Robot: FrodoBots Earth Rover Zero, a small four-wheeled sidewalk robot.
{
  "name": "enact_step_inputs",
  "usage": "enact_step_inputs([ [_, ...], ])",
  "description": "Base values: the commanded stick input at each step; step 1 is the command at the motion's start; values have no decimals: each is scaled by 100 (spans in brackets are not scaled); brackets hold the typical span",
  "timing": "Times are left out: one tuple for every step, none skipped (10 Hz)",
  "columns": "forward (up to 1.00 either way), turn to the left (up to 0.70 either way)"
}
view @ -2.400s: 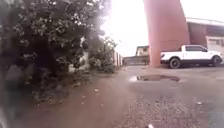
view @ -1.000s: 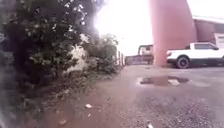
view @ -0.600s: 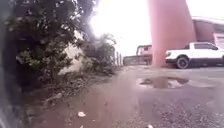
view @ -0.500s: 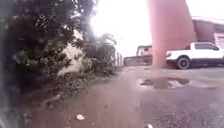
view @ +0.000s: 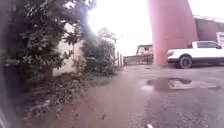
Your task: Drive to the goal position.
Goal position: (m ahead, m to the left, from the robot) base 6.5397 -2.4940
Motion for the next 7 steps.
enact_step_inputs([
  [60,-9],
  [60,-11],
  [60,-13],
  [60,-13],
  [60,-13],
  [60,-13],
  [60,-13],
])
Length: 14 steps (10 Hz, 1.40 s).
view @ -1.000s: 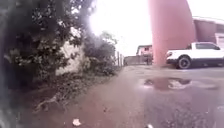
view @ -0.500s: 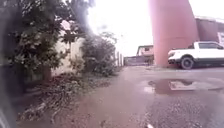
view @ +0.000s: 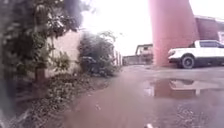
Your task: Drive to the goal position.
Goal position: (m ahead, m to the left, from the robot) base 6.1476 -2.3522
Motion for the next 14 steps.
enact_step_inputs([
  [60,-13],
  [60,-12],
  [60,-2],
  [60,0],
  [60,0],
  [60,0],
  [60,0],
  [60,0],
  [60,0],
  [60,0],
  [60,0],
  [60,0],
  [60,0],
  [60,0],
])
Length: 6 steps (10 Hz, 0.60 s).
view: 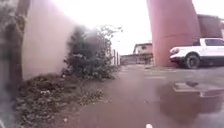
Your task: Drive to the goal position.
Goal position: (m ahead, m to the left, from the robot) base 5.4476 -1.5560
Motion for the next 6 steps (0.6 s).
enact_step_inputs([
  [60,-3],
  [60,-6],
  [60,-14],
  [60,-14],
  [60,-14],
  [60,-14],
])
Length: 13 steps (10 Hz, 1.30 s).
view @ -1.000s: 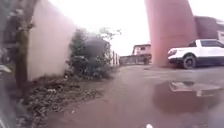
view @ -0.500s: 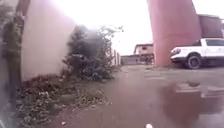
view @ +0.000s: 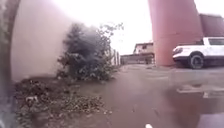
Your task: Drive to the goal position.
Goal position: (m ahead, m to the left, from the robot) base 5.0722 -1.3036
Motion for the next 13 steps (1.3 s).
enact_step_inputs([
  [60,-14],
  [60,-14],
  [60,-14],
  [60,-14],
  [60,-14],
  [60,-14],
  [60,-14],
  [60,-14],
  [60,-14],
  [60,-14],
  [60,-14],
  [60,-14],
  [60,-14],
])
